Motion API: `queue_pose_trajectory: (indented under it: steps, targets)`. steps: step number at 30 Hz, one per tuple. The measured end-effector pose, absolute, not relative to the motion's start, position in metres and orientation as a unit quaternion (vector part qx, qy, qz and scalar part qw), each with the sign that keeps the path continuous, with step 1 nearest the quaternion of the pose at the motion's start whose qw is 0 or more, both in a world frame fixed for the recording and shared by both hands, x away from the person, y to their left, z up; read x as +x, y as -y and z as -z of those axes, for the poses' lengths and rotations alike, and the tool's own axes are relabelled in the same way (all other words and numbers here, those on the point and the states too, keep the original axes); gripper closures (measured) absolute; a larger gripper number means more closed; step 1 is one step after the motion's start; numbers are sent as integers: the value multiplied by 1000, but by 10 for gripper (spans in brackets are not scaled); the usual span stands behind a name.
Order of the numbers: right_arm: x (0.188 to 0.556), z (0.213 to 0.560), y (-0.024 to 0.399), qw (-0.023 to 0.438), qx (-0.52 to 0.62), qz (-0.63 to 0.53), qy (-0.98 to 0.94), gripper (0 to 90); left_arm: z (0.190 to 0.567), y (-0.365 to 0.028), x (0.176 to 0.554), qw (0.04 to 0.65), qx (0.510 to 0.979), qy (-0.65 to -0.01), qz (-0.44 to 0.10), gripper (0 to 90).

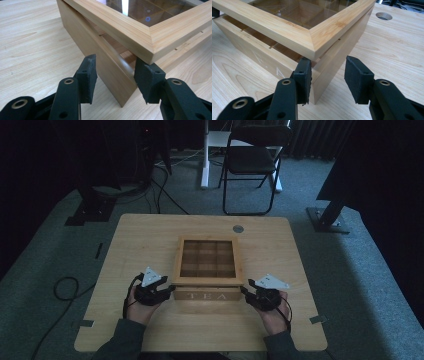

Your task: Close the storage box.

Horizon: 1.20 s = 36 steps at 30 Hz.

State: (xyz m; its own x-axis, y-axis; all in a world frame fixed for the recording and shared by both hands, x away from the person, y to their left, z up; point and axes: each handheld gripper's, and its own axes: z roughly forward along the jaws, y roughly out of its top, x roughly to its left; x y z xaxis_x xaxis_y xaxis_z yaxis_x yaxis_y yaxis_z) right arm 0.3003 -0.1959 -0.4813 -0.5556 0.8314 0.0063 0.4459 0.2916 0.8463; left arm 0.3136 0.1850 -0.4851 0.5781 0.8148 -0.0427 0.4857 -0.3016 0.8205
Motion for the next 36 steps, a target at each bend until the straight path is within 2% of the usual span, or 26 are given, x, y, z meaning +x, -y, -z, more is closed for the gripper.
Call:
queue_pose_trajectory:
  steps: [9,15,22,33,36]
  targets:
    - [293,484,202,219,421,-432,-767,556,486,-186,306,424,784,-412,-190,512]
    - [289,486,209,216,429,-436,-761,550,497,-181,301,403,801,-403,-182,491]
    - [287,484,224,227,443,-441,-747,529,491,-193,296,424,783,-416,-186,495]
    - [312,494,246,244,480,-393,-746,485,485,-225,295,427,755,-451,-209,496]
    - [326,500,250,245,491,-382,-743,445,488,-230,296,428,749,-461,-208,496]
